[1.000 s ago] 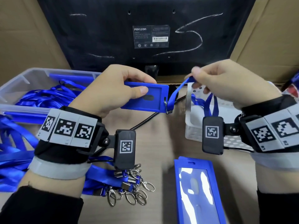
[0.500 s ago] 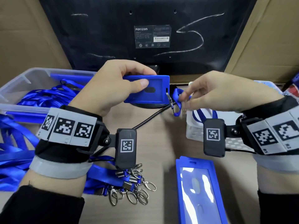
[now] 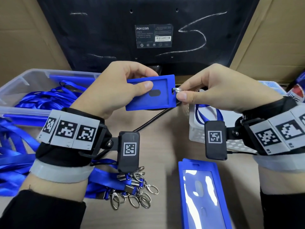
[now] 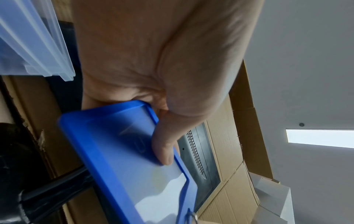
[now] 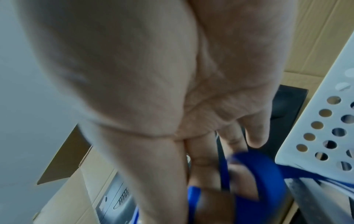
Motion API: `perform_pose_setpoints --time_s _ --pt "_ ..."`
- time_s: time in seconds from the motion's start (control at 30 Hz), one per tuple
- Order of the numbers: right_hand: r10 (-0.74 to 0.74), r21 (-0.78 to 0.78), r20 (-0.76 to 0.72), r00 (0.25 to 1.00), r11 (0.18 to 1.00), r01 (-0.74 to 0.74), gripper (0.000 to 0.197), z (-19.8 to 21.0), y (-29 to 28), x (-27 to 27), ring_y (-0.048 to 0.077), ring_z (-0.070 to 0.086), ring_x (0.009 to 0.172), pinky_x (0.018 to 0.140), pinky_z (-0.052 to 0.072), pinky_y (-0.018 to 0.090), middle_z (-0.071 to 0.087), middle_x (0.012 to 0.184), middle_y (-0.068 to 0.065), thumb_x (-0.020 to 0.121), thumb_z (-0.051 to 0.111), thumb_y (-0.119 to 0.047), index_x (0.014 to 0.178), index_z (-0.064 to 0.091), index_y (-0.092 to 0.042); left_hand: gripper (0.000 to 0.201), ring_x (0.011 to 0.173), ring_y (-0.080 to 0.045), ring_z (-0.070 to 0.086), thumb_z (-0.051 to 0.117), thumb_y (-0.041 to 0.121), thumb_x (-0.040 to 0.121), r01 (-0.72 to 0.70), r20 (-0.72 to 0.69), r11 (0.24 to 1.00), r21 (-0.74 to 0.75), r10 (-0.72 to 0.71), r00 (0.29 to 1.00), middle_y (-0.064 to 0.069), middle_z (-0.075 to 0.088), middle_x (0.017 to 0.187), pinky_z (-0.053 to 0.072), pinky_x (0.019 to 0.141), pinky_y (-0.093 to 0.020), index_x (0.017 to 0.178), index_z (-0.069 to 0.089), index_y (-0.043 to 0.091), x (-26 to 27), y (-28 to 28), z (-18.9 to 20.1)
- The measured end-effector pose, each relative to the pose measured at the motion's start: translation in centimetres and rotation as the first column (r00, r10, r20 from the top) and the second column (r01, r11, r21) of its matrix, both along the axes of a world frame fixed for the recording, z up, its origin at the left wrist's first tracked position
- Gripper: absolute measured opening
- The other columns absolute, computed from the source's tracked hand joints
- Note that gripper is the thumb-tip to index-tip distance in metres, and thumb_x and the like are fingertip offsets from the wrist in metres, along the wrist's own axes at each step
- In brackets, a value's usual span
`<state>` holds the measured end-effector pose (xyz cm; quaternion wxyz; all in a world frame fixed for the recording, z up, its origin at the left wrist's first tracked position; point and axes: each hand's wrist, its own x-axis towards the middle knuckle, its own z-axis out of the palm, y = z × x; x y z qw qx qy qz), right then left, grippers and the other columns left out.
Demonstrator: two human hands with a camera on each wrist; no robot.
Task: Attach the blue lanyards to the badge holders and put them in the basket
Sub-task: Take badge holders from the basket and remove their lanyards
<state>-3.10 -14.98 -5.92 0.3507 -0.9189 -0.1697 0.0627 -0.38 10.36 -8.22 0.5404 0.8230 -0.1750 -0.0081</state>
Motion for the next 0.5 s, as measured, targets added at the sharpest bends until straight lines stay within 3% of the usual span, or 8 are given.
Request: perform_pose_setpoints --time_s 0.13,0.23,0.37,0.43,0.5 --pt "-0.042 0.026 0.052 0.998 0.999 0.041 0.016 0.1 -0.1 0.0 0.007 0.062 0.068 0.071 0.051 0.027 0.079 0.082 -0.010 0.085 0.078 -0.053 0.094 0.084 -0.040 0.019 0.097 -0.018 0.076 0.072 0.008 0.096 -0.028 -0.005 0.999 0.023 0.028 1.000 -0.002 0.079 0.101 0.062 0.091 -0.037 0.106 0.078 0.023 0.0 -0.1 0.0" --pt "-0.028 0.049 0.065 0.997 0.999 0.025 0.014 0.2 0.0 -0.1 0.022 0.068 0.073 0.077 0.056 0.046 0.080 0.083 -0.007 0.087 0.079 -0.049 0.093 0.084 -0.037 0.017 0.094 -0.015 0.075 0.074 0.010 0.095 -0.015 -0.003 1.000 0.019 0.016 1.000 -0.001 0.079 0.101 0.061 0.091 -0.036 0.105 0.078 0.024 -0.2 -0.2 0.1" --pt "0.030 0.102 0.067 0.997 0.994 -0.037 0.017 0.6 -0.1 -0.4 0.001 0.058 0.065 0.065 0.048 0.030 0.078 0.080 -0.008 0.083 0.081 -0.047 0.093 0.084 -0.034 0.016 0.086 -0.008 0.074 0.084 0.022 0.087 0.039 -0.012 0.999 0.015 -0.039 0.999 0.001 0.080 0.095 0.060 0.082 -0.026 0.102 0.079 0.021 -0.9 -0.8 0.5" --pt "0.041 0.123 0.071 0.997 0.991 -0.050 0.016 0.7 0.0 -0.4 0.002 0.053 0.057 0.059 0.040 0.015 0.073 0.070 -0.010 0.080 0.084 -0.045 0.088 0.084 -0.032 0.019 0.083 -0.006 0.073 0.088 0.028 0.082 0.045 -0.010 0.998 0.040 -0.044 0.999 0.004 0.080 0.092 0.059 0.077 -0.021 0.098 0.080 0.021 -1.1 -0.9 0.7" --pt "0.029 0.123 0.073 0.997 0.992 -0.038 0.014 0.5 0.3 -0.4 0.004 0.051 0.054 0.056 0.036 0.008 0.068 0.063 -0.010 0.078 0.087 -0.042 0.085 0.084 -0.029 0.018 0.080 -0.007 0.072 0.089 0.028 0.080 0.021 0.006 0.998 0.055 -0.022 1.000 0.003 0.079 0.089 0.058 0.076 -0.026 0.094 0.080 0.021 -1.1 -1.0 0.6"
